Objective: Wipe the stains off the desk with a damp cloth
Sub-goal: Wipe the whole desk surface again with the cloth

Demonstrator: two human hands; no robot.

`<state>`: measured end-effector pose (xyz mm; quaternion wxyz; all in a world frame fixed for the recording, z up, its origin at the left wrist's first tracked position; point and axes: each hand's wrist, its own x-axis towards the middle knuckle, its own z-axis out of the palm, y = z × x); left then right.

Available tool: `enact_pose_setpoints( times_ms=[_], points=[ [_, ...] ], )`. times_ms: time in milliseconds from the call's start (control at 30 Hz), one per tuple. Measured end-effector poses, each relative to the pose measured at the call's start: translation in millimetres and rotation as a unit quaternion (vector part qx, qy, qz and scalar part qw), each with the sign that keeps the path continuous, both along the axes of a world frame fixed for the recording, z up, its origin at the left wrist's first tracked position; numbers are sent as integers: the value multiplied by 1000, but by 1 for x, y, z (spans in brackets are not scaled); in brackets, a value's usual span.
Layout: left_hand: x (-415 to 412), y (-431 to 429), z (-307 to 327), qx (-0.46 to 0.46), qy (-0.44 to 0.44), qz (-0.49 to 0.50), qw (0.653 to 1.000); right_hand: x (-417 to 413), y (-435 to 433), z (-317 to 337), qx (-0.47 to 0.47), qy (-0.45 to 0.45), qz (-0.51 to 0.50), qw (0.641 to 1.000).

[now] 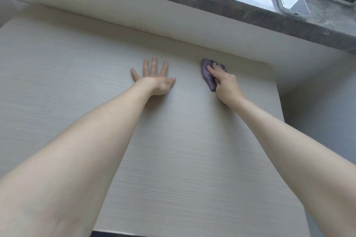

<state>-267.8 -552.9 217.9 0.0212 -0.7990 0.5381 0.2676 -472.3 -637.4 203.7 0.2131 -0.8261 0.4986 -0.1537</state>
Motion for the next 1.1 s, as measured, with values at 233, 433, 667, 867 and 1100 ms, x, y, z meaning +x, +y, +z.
enact_pose_setpoints(
  times_ms=[233, 433, 667, 867, 1100],
  points=[
    [0, 0, -1, -2, -5, 2, 1000, 40, 5, -6, -29, 54, -16, 998],
    [0, -1, -2, -5, -3, 2, 1000, 31, -9, 4, 22, 45, 69, 996],
    [1, -1, -3, 7, -7, 0, 1000, 45, 33, -1, 33, 55, 112, 992],
    [25, 10, 14, -50, 109, -18, 993, 25, 49, -2, 34, 69, 5, 997],
    [8, 63, 22, -51, 12, -122, 991, 10, 80, 7, 35, 126, 59, 990]
  ],
)
